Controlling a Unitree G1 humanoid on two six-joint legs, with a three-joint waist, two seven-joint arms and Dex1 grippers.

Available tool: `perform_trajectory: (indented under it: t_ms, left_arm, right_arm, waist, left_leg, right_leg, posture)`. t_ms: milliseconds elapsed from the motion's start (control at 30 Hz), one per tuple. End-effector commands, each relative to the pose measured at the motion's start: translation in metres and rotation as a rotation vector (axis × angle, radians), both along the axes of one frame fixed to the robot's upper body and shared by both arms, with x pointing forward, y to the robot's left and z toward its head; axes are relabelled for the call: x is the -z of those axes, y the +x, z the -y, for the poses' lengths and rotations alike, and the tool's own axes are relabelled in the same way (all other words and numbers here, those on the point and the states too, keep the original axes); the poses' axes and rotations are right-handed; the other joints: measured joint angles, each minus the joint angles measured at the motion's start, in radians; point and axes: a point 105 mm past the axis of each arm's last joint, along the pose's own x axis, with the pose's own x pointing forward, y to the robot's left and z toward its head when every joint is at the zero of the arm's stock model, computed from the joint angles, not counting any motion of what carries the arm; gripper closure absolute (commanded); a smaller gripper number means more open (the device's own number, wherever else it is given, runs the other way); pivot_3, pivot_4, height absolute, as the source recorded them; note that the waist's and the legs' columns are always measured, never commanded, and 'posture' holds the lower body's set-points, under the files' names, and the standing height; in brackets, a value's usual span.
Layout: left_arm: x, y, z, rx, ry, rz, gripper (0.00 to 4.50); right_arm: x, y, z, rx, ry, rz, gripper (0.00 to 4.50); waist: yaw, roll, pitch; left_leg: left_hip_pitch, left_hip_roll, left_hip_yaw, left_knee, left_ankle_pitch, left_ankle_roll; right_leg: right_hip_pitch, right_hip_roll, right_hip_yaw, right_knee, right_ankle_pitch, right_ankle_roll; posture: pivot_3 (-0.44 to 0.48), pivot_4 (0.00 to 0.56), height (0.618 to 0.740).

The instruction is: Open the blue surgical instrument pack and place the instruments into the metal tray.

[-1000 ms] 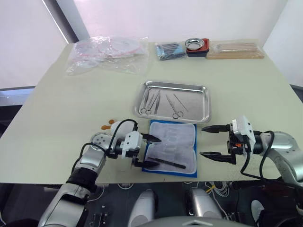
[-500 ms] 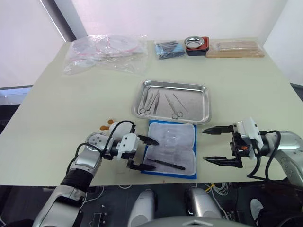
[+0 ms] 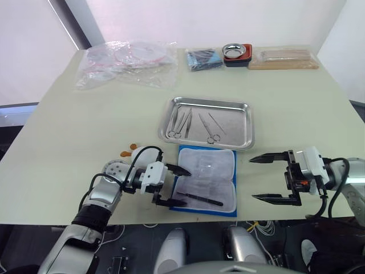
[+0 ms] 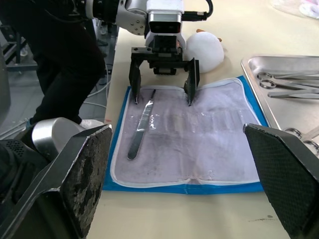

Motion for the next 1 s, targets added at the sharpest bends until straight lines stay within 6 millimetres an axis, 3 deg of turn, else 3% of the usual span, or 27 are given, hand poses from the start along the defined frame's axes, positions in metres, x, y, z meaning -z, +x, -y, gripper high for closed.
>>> perform_trajectory:
  t_ms: [33, 433, 1000]
  left_arm:
    - [0.039, -0.025, -0.013, 0.036, 0.136, -0.162, 0.0]
    - [0.04, -0.028, -0.011, 0.036, 0.135, -0.168, 0.0]
    - [0.041, -0.027, -0.015, 0.035, 0.149, -0.176, 0.0]
  right_arm:
    - [-0.004, -0.001, -0.011, -0.006, -0.005, 0.056, 0.1]
    - [0.034, -0.001, -0.051, 0.038, -0.064, 0.02, 0.1]
    - [0.08, 0.007, -0.069, 0.064, -0.211, 0.025, 0.1]
  waist:
    - [0.0, 0.0, 0.0]
    - [0.0, 0.0, -0.001]
    - [0.0, -0.001, -0.002]
  left_leg:
    - [0.0, 0.0, 0.0, 0.0, 0.0, 0.0]
    - [0.0, 0.0, 0.0, 0.0, 0.0, 0.0]
    - [0.001, 0.0, 0.001, 0.001, 0.0, 0.0]
  right_leg:
    - [0.0, 0.0, 0.0, 0.0, 0.0, 0.0]
    - [0.0, 0.0, 0.001, 0.0, 0.0, 0.0]
    - [0.0, 0.0, 0.002, 0.002, 0.001, -0.001]
  posture:
    - [0.0, 0.15, 0.74]
    - [0.0, 0.15, 0.74]
    - [0.0, 0.15, 0.74]
